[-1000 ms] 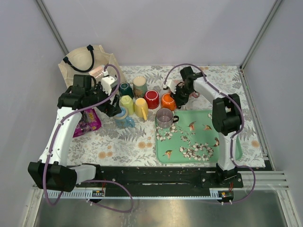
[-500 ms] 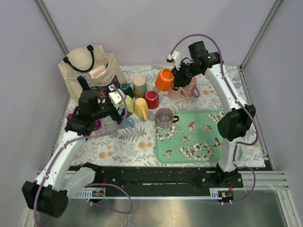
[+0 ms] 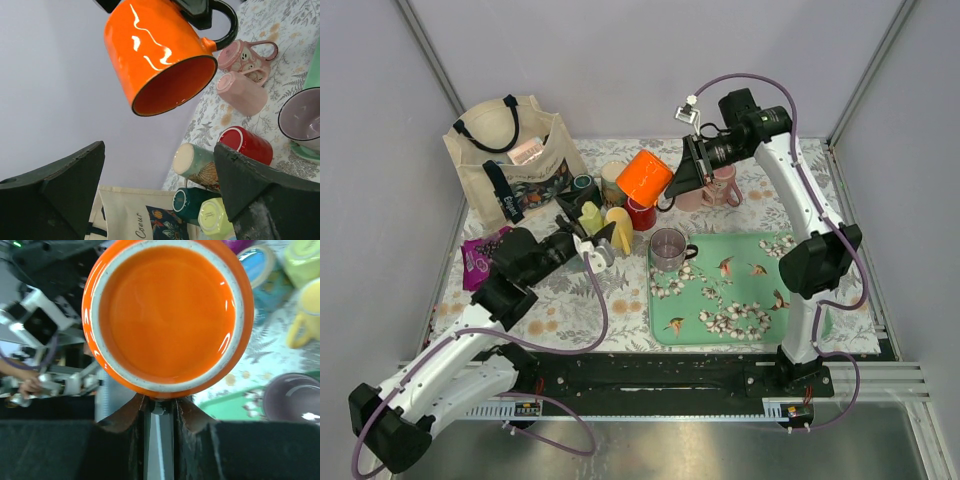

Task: Turn the mug right side up
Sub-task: Turn over the cup at the center of the board.

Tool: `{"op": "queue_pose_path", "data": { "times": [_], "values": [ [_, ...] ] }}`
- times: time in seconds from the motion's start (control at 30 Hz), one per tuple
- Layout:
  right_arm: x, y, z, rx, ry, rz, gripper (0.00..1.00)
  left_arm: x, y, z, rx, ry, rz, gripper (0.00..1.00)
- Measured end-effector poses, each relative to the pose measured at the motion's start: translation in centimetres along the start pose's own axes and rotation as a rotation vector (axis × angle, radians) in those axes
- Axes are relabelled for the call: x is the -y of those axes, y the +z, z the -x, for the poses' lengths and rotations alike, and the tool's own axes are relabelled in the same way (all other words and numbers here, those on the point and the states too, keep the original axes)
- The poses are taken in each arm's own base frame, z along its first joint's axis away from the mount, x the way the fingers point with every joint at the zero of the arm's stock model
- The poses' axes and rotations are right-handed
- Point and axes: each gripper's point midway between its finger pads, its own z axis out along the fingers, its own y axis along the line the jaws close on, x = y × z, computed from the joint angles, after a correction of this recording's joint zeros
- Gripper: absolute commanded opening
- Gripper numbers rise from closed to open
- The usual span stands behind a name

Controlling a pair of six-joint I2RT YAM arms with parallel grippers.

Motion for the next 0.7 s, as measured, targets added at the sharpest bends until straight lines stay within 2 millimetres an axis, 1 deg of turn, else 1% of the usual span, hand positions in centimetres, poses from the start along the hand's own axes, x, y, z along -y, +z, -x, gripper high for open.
{"op": "queue_pose_path", "data": {
  "times": [0.13, 0.27, 0.33, 0.47, 0.6, 0.7],
  "values": [
    [-1.5, 0.5, -0.1, 0.008, 0.108, 0.101, 0.0, 0.4, 0.7, 0.2, 0.009, 0.05, 0.023, 0.93],
    [-1.5, 1.1, -0.8, -0.005, 0.189, 0.142, 0.0, 0.3, 2.3, 0.7, 0.035, 0.095, 0.06, 0.91],
    [-1.3, 1.3, -1.3, -0.014, 0.227, 0.152, 0.0, 0.4, 3.2, 0.6, 0.041, 0.101, 0.071, 0.87],
    [-0.7, 1.7, -2.2, -0.028, 0.282, 0.154, 0.0, 1.0, 4.7, 0.5, 0.044, 0.1, 0.058, 0.73],
    [-0.7, 1.8, -2.4, -0.031, 0.299, 0.159, 0.0, 0.5, 5.5, 1.1, 0.057, 0.107, 0.06, 0.58],
    [-0.8, 1.7, -2.2, -0.028, 0.302, 0.161, 0.0, 0.6, 5.9, 1.1, 0.061, 0.12, 0.056, 0.41]
  ]
}}
